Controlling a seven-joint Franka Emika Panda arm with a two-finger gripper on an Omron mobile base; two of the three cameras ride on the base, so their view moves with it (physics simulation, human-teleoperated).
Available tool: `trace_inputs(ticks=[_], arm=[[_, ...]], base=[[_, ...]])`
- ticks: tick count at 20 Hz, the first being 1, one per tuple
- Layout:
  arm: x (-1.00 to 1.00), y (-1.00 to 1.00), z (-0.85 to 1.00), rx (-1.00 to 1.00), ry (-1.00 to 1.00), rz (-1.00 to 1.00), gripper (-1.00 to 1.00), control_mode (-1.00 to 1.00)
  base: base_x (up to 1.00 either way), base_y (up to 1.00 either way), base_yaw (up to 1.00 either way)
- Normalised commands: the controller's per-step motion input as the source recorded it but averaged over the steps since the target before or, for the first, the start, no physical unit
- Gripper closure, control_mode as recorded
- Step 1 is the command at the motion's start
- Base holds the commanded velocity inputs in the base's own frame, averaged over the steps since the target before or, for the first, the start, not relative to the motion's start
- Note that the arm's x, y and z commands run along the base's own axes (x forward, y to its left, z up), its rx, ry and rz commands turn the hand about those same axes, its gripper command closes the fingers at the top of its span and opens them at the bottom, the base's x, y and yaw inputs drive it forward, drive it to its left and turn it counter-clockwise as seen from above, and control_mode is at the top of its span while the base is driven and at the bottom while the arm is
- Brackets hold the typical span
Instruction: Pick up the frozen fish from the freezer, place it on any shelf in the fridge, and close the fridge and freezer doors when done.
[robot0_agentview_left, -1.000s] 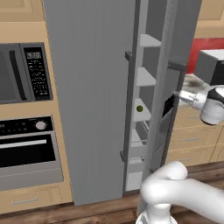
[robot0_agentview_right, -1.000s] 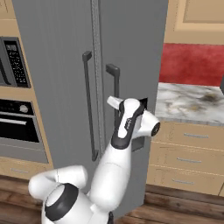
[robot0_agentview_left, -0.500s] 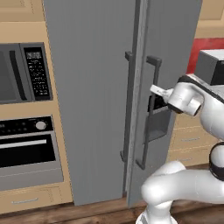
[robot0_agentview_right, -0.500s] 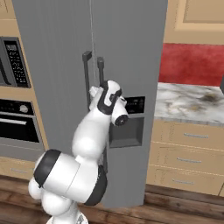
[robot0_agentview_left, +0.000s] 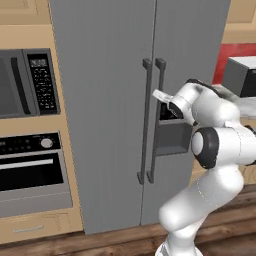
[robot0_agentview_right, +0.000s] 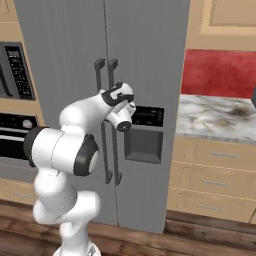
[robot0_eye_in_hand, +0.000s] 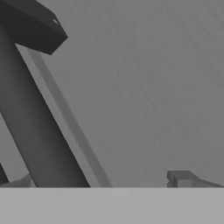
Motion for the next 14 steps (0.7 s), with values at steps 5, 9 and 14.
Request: trace_inputs(ticks=[5,9,14], arm=[[0.03,0.0,0.0,0.0,0.02,0.0,-1.0,-1.0],[0.0,0.0,0.0,0.0,0.0,0.0,-1.0,-1.0],[0.0,0.0,0.0,0.0,0.0,0.0,-1.0,-1.0]], base=[[0.0,0.0,0.0],[0.0,0.0,0.0],[0.0,0.0,0.0]])
